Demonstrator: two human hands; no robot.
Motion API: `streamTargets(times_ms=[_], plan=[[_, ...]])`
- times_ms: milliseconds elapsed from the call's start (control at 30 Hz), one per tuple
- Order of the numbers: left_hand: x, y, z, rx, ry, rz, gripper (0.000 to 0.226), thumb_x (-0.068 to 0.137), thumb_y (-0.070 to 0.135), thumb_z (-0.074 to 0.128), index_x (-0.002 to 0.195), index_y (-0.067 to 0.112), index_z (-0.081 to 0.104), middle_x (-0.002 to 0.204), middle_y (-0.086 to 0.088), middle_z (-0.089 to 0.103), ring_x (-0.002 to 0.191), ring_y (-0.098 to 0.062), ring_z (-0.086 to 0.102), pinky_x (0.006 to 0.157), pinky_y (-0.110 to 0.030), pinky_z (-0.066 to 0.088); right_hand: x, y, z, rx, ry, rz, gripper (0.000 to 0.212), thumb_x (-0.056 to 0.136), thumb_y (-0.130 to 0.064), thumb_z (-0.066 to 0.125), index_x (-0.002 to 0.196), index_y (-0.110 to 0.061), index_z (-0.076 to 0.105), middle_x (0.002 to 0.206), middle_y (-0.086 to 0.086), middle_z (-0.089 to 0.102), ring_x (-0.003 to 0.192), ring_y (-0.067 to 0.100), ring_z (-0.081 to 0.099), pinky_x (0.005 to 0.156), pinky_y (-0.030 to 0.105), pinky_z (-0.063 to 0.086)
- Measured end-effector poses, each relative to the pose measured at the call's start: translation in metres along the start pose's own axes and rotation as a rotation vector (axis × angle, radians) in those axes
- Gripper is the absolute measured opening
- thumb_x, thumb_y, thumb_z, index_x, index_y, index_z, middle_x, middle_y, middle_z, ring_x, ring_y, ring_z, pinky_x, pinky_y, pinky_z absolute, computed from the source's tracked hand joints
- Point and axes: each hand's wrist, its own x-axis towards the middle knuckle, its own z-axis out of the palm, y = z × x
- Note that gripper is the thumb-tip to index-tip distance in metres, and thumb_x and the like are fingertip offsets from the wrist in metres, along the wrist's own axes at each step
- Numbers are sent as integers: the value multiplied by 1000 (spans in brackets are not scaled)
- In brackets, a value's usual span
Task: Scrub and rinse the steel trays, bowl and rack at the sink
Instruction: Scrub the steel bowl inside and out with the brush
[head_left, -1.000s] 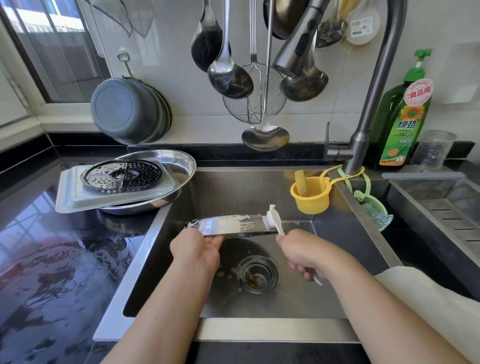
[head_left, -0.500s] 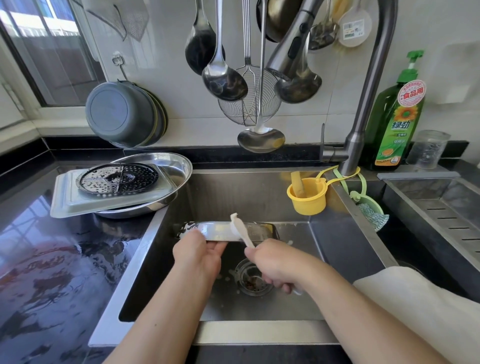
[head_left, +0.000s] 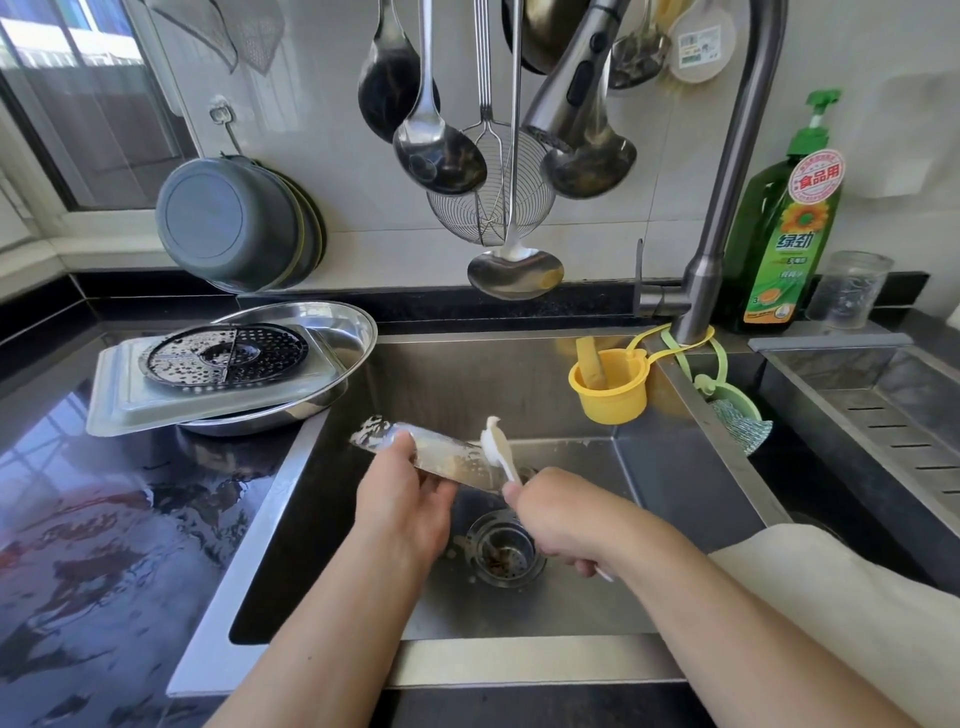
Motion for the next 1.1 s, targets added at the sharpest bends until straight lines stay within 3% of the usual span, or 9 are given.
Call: streamTargets(times_ms=[133, 233, 333, 467, 600, 800, 867, 1000, 1100], plan=[[1, 2, 2, 14, -63, -50, 28, 112, 16, 42, 130, -3, 53, 101, -21, 64, 90, -35, 65, 97, -57, 50, -4, -13, 10, -97, 45, -137, 44, 105, -46, 35, 123, -14, 60, 98, 19, 66, 51, 27, 58, 44, 23, 38], [-5, -3, 2, 99, -115, -117, 29, 112, 14, 38, 105, -6, 58, 97, -19, 65, 88, -34, 67, 99, -60, 48, -5, -20, 17, -119, 79, -185, 39, 105, -36, 39, 121, -12, 65, 118, 18, 66, 89, 33, 68, 65, 26, 44], [-1, 0, 0, 79, -91, -89, 31, 112, 14, 36, 124, -10, 53, 109, -24, 65, 96, -39, 68, 89, -56, 51, -11, -17, 8, -61, 60, -119, 36, 107, -25, 38, 126, -9, 64, 129, 16, 62, 117, 35, 60, 85, 32, 45], [6, 8, -3, 7, -15, -51, 37, 112, 9, 33, 143, -8, 45, 105, -24, 63, 96, -40, 67, 90, -54, 51, -11, 3, -15, -82, 101, 26, 38, 108, -27, 39, 132, -3, 56, 114, 21, 64, 74, 31, 61, 56, 28, 47], [12, 10, -6, -52, 60, -3, 39, 111, 9, 35, 147, -2, 43, 105, -24, 64, 80, -38, 68, 71, -54, 58, -3, 8, -14, -37, 87, 75, 36, 106, -21, 37, 128, -1, 55, 88, 16, 61, 64, 28, 55, 50, 26, 42], [2, -6, 3, -26, -5, -76, 18, 111, 10, 43, 108, -3, 55, 105, -23, 63, 87, -35, 66, 92, -50, 51, -13, -17, 12, -126, 5, -157, 27, 106, -34, 40, 112, -18, 61, 76, 9, 54, 48, 27, 57, 42, 23, 41], [5, -2, 2, -49, 41, -25, 23, 111, 5, 38, 126, -2, 53, 112, -27, 63, 97, -41, 68, 91, -55, 52, -16, -20, 14, -142, 24, -182, 34, 106, -35, 39, 123, -16, 62, 81, 7, 54, 56, 25, 59, 42, 22, 39], [18, 14, -4, -165, 164, -15, 37, 112, 6, 31, 145, -4, 46, 117, -27, 63, 101, -44, 68, 86, -55, 53, -23, -17, -2, 0, 63, -115, 38, 110, -20, 32, 134, -7, 58, 125, 16, 58, 114, 36, 60, 83, 36, 50], [20, 15, -6, -162, 224, -42, 39, 112, 5, 28, 145, -4, 47, 111, -23, 62, 106, -42, 67, 81, -53, 54, -15, -3, -13, -26, 68, -28, 37, 108, -20, 34, 133, -3, 54, 102, 16, 59, 82, 35, 65, 58, 29, 48]])
